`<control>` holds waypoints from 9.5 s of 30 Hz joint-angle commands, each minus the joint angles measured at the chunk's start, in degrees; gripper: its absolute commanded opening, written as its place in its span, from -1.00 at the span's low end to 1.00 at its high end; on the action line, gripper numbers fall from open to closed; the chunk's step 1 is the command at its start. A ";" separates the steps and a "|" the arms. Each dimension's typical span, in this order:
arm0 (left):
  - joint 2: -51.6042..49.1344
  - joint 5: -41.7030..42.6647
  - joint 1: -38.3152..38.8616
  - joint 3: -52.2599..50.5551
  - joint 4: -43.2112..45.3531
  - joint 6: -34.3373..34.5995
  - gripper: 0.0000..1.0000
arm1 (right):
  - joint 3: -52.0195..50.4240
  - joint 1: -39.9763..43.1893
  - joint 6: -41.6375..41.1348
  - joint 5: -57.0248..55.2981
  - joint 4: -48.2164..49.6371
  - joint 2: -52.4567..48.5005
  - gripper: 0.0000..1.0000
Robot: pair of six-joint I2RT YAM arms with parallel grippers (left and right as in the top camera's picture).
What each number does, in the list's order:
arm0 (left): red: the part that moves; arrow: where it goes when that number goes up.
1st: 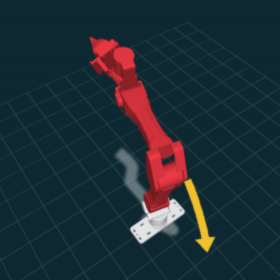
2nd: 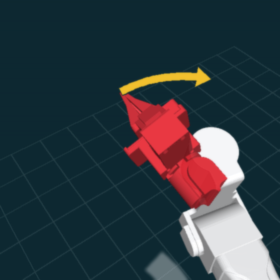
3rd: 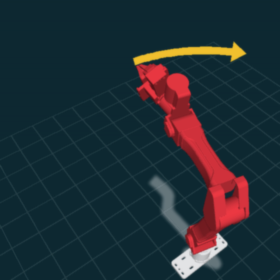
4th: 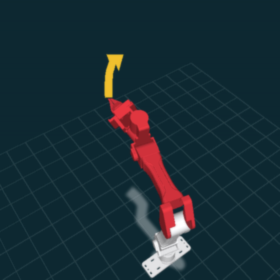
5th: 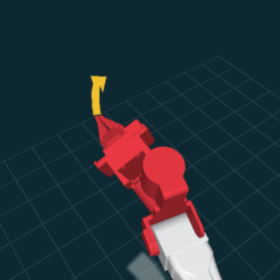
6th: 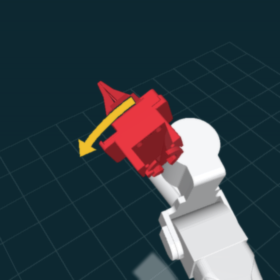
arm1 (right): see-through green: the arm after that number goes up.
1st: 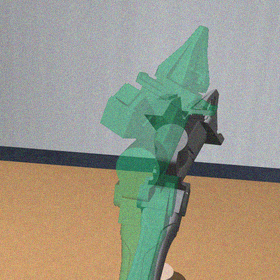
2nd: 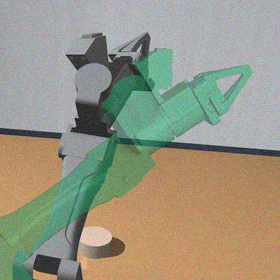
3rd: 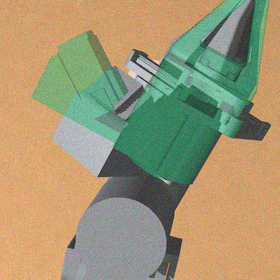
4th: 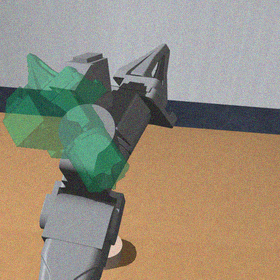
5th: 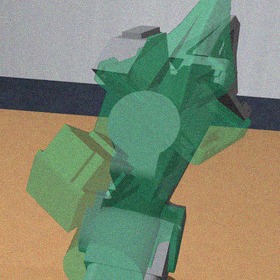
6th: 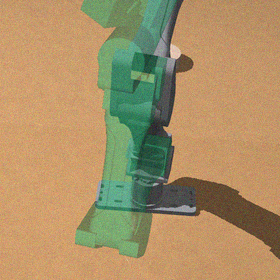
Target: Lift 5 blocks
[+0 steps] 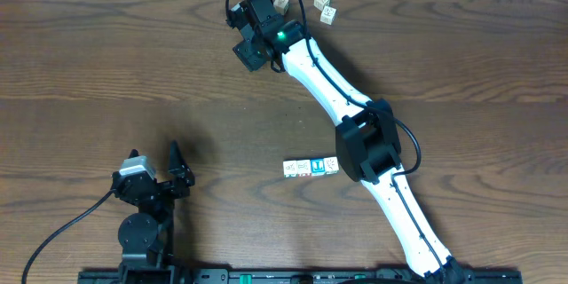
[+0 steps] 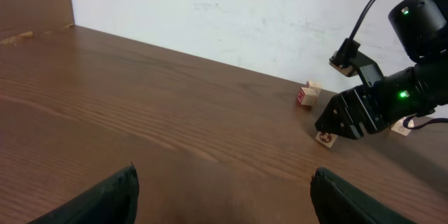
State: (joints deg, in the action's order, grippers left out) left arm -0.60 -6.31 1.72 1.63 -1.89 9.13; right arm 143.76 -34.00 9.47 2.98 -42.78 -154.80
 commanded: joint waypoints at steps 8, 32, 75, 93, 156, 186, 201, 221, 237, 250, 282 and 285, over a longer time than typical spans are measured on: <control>0.31 -0.52 0.13 -1.40 -1.75 -0.33 0.58 | 0.11 2.86 7.17 3.74 -3.54 -0.87 0.04; -1.88 -0.52 0.13 -1.40 -1.73 -0.33 0.57 | 0.11 1.38 12.04 8.04 -4.44 -2.62 -0.06; -1.88 -0.52 0.13 -1.40 -1.73 -0.33 0.58 | 0.28 0.61 11.76 7.82 -0.33 -2.93 -0.85; -1.88 -0.55 0.13 -1.40 -1.66 -0.33 0.58 | 0.74 1.86 9.18 2.78 -5.40 18.78 -0.97; -1.88 -0.09 0.13 -1.03 -0.85 1.90 0.57 | -96.89 9.90 -43.43 -11.32 -20.94 122.90 -0.95; -1.88 -0.11 0.13 -1.03 -2.36 1.90 0.57 | -111.08 8.11 -29.03 1.01 26.36 75.67 -0.96; -1.88 -0.09 0.13 -1.03 -2.38 1.88 0.57 | -111.10 7.65 -29.18 0.35 26.45 75.65 -0.74; -1.88 -0.09 0.13 -1.03 -2.38 1.88 0.57 | -111.10 7.65 -29.16 2.01 26.56 75.65 -0.32; -1.88 -0.11 0.13 -1.03 -2.38 1.88 0.57 | -110.62 7.65 -29.16 2.03 30.49 75.71 -0.19; -1.88 -1.05 0.13 -0.83 -1.68 1.88 0.57 | -103.56 10.23 -29.11 1.60 23.52 80.70 -0.97; -51.04 40.59 3.45 27.32 -7.82 -3.85 0.39 | -104.78 14.84 -33.88 -5.97 0.04 107.08 -0.97; -53.24 40.41 3.52 27.28 -9.33 -2.60 -0.83 | -108.21 15.54 -33.92 -2.03 2.58 105.28 -0.98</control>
State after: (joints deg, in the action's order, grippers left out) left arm -52.10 28.93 5.06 28.03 -10.48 5.98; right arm 39.20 -19.99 -23.49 -2.76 -41.52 -47.66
